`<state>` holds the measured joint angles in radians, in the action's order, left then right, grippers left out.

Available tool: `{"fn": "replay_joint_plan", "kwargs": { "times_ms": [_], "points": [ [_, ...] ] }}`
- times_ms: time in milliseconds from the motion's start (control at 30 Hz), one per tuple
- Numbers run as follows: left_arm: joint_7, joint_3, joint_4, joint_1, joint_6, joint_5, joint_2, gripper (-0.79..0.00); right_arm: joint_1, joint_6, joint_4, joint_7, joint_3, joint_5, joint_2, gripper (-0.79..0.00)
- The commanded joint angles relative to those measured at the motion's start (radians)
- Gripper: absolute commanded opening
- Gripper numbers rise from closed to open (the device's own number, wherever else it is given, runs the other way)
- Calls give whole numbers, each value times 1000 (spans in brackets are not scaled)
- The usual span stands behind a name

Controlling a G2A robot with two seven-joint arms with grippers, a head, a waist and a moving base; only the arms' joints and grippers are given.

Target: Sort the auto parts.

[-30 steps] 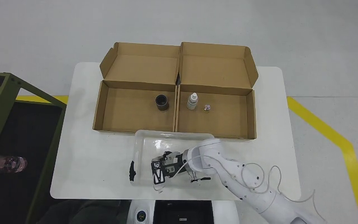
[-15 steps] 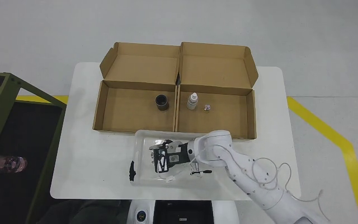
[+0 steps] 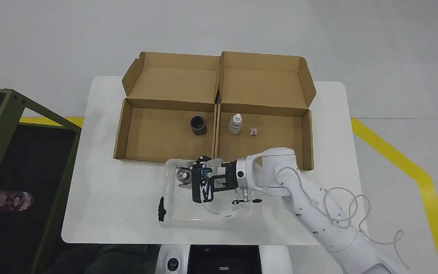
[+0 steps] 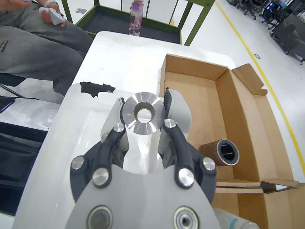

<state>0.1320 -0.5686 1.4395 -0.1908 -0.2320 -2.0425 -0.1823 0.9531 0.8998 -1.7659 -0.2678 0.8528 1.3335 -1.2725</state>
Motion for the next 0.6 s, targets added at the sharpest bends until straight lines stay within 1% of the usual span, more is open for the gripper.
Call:
{"fn": "replay_joint_plan", "kwargs": {
  "times_ms": [0, 367, 567],
  "points": [
    [0, 0, 0, 0, 0, 0, 0, 0, -6, -3, -10, 2, 11, -9, 1, -785],
    [0, 0, 0, 0, 0, 0, 0, 0, -17, -41, -33, 37, 52, -54, 4, -785],
    [0, 0, 0, 0, 0, 0, 0, 0, -34, -59, -4, 55, 65, -64, 4, -785]
  ]
}}
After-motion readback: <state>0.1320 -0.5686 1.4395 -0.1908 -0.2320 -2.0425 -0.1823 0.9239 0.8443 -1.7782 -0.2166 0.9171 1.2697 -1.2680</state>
